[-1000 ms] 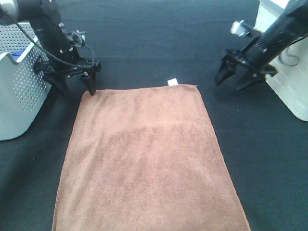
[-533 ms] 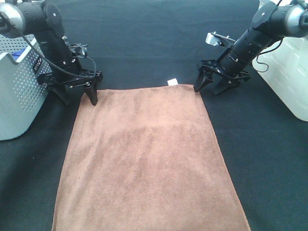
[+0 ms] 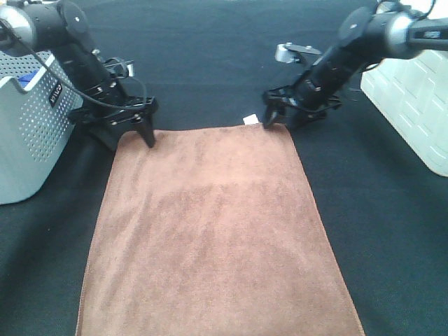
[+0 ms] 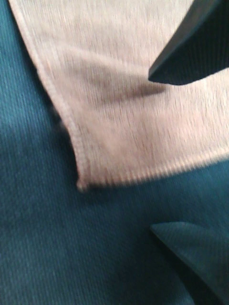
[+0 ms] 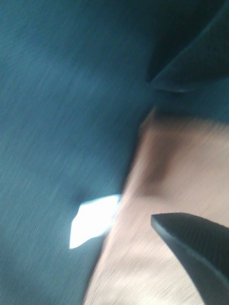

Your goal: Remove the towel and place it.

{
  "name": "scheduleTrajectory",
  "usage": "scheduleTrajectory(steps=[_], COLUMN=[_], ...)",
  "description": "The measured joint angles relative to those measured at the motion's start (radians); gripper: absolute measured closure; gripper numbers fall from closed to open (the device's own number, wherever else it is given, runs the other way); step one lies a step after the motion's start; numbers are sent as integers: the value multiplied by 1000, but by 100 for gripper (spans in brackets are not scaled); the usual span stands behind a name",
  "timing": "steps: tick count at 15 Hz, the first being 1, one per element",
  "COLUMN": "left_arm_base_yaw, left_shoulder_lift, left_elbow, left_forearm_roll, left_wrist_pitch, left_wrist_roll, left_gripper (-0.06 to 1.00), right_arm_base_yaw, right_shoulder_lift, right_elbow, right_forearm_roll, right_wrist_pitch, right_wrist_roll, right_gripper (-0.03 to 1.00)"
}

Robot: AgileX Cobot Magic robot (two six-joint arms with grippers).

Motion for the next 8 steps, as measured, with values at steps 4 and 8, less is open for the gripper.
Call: scheduleTrajectory(steps=[4,8], left_arm_base_yaw=[-40,-40], left_shoulder_lift=[9,14], left_elbow=[-6,-6], left_forearm_roll=[-24,42], left_wrist_pitch=[-21,-31], left_wrist_roll=[25,25], left_gripper=[22,50], right_arm_base_yaw=[49,53], right_shoulder_lift=[6,6], right_elbow=[-8,-8], right_forearm_roll=[-41,-112], right_wrist_pitch=[-33,-48], right_wrist_roll=[-4,3], right_gripper=[28,43])
